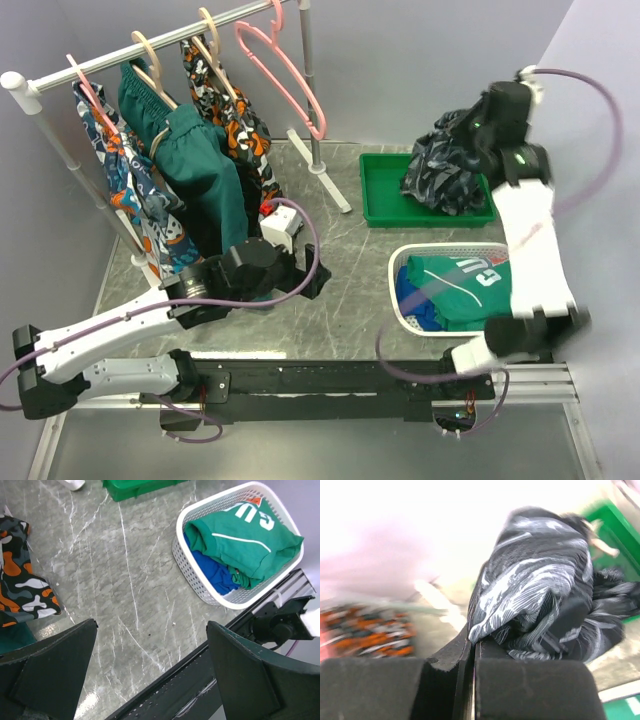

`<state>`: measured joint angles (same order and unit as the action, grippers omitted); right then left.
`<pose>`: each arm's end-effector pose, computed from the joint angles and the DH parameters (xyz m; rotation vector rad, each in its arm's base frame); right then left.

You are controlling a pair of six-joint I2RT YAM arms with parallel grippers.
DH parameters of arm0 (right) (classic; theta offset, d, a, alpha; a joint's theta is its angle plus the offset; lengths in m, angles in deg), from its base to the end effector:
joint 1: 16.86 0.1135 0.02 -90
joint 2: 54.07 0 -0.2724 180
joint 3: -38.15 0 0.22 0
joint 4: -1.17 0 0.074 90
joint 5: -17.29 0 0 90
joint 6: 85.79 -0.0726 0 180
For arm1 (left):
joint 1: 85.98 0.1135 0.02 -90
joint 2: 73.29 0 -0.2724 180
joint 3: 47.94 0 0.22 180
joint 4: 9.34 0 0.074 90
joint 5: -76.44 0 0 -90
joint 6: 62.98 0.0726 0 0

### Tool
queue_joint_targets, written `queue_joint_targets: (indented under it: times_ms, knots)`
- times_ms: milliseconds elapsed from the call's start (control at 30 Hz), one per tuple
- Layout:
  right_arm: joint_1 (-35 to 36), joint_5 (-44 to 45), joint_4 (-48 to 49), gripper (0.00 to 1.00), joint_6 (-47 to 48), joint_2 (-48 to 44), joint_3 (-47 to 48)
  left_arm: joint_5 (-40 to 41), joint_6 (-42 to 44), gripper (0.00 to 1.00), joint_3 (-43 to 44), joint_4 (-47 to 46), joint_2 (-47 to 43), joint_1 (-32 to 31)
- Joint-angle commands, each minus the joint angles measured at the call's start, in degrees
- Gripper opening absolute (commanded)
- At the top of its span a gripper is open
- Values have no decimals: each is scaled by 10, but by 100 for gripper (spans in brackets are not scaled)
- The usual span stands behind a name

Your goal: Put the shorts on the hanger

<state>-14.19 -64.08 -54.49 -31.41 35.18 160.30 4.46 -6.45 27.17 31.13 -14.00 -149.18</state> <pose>0.3357 0.0048 0.4490 0.6542 1.8631 0.2895 0.1204 -0.1885 0.3480 0.3249 2.0377 -0.7672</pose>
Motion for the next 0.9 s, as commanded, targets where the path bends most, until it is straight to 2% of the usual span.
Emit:
queue_joint_targets:
  times_ms: [0, 100, 267, 433, 633, 700, 733, 767, 867]
  knots:
    - [53, -5, 6, 0, 9, -125, -22, 8, 18, 96, 31, -8, -22, 3]
    - [106, 18, -9, 0, 16, -181, -16, 6, 21, 97, 42, -5, -36, 3]
    - [140, -12, -9, 0, 4, -254, -23, 6, 20, 96, 52, 7, -66, 3]
    - [169, -63, 29, 0, -25, -303, -119, 11, 11, 96, 47, 18, -84, 3]
    - [282, 60, 76, 0, -52, -303, -235, 15, 1, 99, 42, 36, -96, 3]
    - [351, 82, 99, 0, -80, -298, -262, 31, -4, 97, 45, 47, -100, 3]
    - [383, 129, 121, 0, -89, -291, -293, 43, -8, 95, 47, 51, -101, 3]
    - [456, 150, 132, 0, -102, -284, -312, 56, -13, 92, 54, 71, -102, 3]
    - [538, 175, 218, 0, -146, -249, -420, 131, -54, 90, 66, 119, -105, 3]
